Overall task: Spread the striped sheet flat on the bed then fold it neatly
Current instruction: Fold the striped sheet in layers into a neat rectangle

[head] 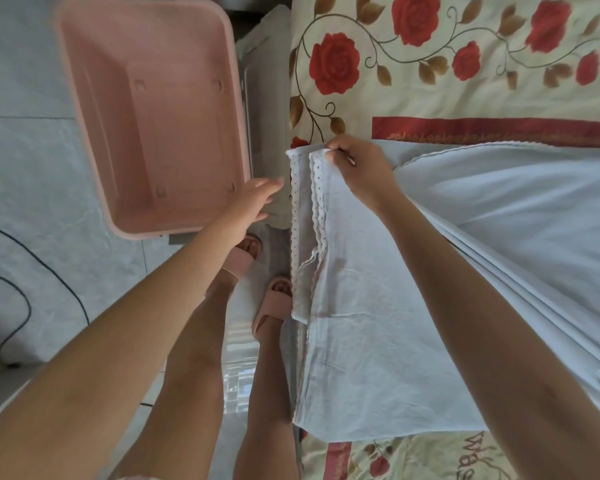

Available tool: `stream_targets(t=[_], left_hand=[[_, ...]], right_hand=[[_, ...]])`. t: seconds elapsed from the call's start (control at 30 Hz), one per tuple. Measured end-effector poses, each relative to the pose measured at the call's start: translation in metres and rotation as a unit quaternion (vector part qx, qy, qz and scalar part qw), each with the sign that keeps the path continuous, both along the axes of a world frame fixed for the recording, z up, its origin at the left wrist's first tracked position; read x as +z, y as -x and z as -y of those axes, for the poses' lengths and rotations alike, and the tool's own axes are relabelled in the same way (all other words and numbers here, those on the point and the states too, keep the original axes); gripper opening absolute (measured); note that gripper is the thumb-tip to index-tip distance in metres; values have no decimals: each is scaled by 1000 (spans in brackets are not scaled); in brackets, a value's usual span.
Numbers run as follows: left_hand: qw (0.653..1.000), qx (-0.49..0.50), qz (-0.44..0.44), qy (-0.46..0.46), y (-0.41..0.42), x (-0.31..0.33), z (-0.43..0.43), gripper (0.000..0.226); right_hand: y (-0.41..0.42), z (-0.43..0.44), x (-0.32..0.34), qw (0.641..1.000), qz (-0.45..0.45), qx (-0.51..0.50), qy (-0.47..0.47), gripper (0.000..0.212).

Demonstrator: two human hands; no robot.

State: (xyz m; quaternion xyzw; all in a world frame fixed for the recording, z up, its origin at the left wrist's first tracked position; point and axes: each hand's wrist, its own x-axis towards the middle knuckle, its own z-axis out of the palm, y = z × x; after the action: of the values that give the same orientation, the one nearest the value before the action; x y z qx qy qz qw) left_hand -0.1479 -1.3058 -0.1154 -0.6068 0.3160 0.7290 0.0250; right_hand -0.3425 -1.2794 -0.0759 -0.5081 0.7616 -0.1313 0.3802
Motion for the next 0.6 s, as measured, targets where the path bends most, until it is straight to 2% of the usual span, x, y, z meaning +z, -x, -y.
stream_targets(t=[0.07,0.2,0.3,0.4,0.6], left_hand=[[999,19,-42,0,17,-5,4,44],[993,69,-22,93,40,-3,5,9],[989,125,-29,77,42,1,8,9],[989,104,-32,96,39,0,8,11],[992,115,-9,56,43,-2,13,19]], right_hand=[[-2,2,-6,1000,13,3,-6,17],[-11,1,-6,999,31,6,15,17],[-22,4,-5,999,23,21,32,19],[-23,16,-19,1000,-13,-6,3,22],[-19,19,-30,999,-21,-15,-22,19]])
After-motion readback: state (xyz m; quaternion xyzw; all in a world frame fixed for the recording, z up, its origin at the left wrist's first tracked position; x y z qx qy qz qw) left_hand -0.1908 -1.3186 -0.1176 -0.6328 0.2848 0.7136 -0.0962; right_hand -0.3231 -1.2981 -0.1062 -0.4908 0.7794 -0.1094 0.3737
